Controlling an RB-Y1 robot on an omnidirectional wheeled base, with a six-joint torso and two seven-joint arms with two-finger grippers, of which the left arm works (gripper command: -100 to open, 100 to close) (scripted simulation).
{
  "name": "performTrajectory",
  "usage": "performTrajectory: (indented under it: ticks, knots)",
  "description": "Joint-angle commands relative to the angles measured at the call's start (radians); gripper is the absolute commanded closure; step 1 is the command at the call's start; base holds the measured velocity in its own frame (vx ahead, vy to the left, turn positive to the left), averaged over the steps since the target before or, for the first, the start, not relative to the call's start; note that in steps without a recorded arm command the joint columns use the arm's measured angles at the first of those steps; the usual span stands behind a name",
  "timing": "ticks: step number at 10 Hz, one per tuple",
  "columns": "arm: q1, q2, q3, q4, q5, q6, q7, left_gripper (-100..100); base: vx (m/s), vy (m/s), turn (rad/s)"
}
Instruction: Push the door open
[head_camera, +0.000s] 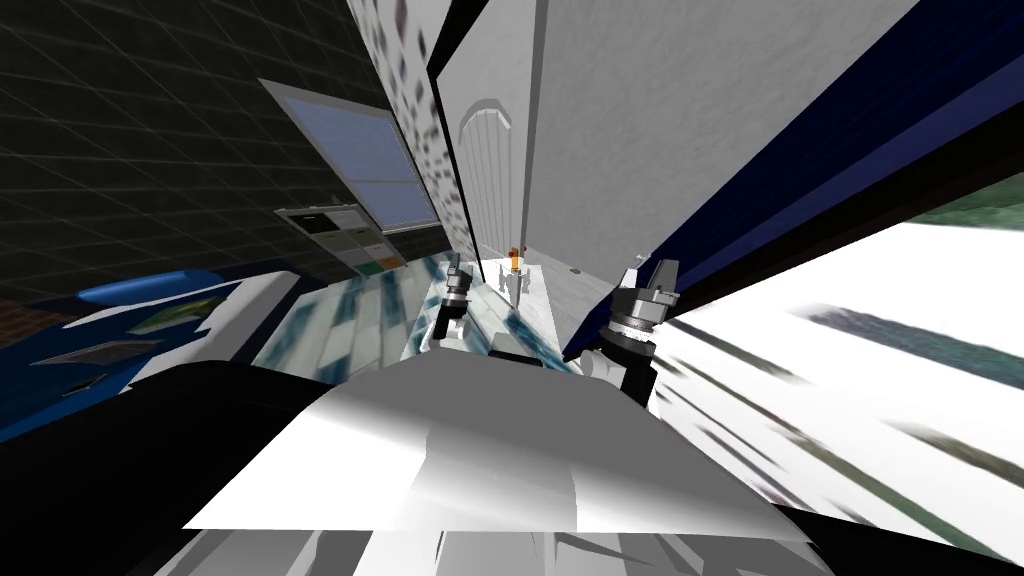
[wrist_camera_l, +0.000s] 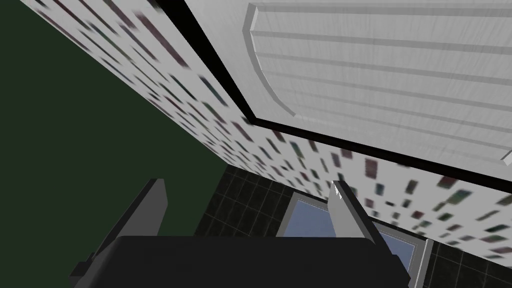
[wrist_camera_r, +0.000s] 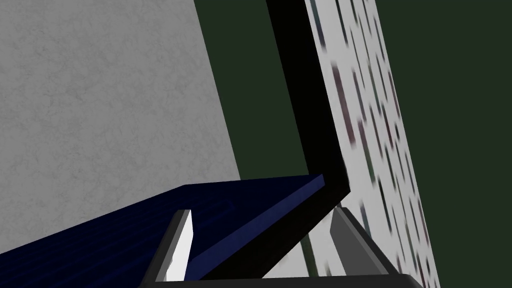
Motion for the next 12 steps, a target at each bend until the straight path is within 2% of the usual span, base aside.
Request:
performTrajectory:
  ticks: [1,12]
  knots:
    - [-0.019,0.009,0.006,0.034,0.003,0.002,-0.002,-100,0.077,0.112,-0.154]
    - [-0.173,0.033,0.03,0.325,0.015,0.007,-0.03,-100,0.055,0.119,-0.162]
